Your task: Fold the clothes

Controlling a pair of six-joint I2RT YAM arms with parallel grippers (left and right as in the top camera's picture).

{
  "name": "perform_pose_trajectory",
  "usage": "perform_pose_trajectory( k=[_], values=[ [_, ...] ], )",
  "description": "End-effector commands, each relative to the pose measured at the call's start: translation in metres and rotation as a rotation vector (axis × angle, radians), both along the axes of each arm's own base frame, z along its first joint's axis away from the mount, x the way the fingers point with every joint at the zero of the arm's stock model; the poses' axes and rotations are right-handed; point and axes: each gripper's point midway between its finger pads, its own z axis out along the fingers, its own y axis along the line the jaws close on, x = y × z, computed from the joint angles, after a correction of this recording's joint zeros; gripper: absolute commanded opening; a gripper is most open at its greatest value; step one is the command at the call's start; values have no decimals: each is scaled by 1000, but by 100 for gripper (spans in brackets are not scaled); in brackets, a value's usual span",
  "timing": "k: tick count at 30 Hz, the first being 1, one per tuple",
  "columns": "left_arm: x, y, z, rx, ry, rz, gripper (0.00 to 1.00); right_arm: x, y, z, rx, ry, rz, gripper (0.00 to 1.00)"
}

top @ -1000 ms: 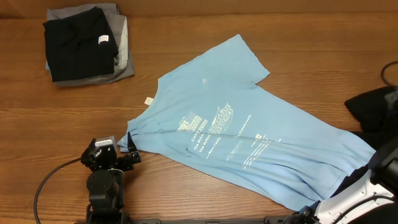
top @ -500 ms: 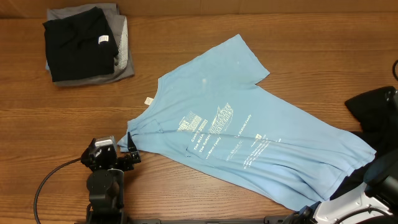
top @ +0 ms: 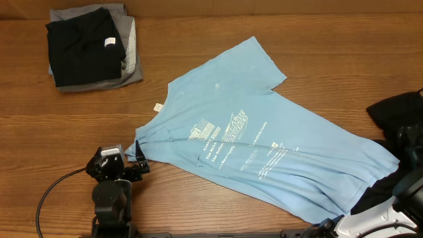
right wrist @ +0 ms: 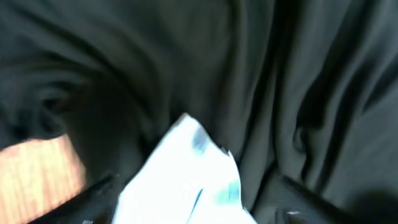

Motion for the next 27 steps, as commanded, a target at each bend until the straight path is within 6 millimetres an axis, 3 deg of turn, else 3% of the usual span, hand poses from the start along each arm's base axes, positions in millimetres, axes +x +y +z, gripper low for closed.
perform_pose_trajectory(
  k=[1, 8, 12, 17, 20, 27],
  values=[
    [0, 2, -1, 24, 5, 6, 100, -12, 7, -14, 32, 13, 47, 65],
    [0, 2, -1, 24, 5, 6, 100, -23, 7, -34, 34, 14, 64, 73],
    [0, 2, -1, 24, 5, 6, 100, -20, 8, -41, 43, -15, 82, 71],
    [0, 2, -1, 24, 5, 6, 100, -18, 9, -41, 46, -26, 83, 47],
    [0, 2, -1, 24, 5, 6, 100, -17, 8, -41, 42, -30, 83, 38],
    [0, 2, -1, 24, 5, 6, 100, -13, 7, -41, 40, -47, 85, 28]
  ],
)
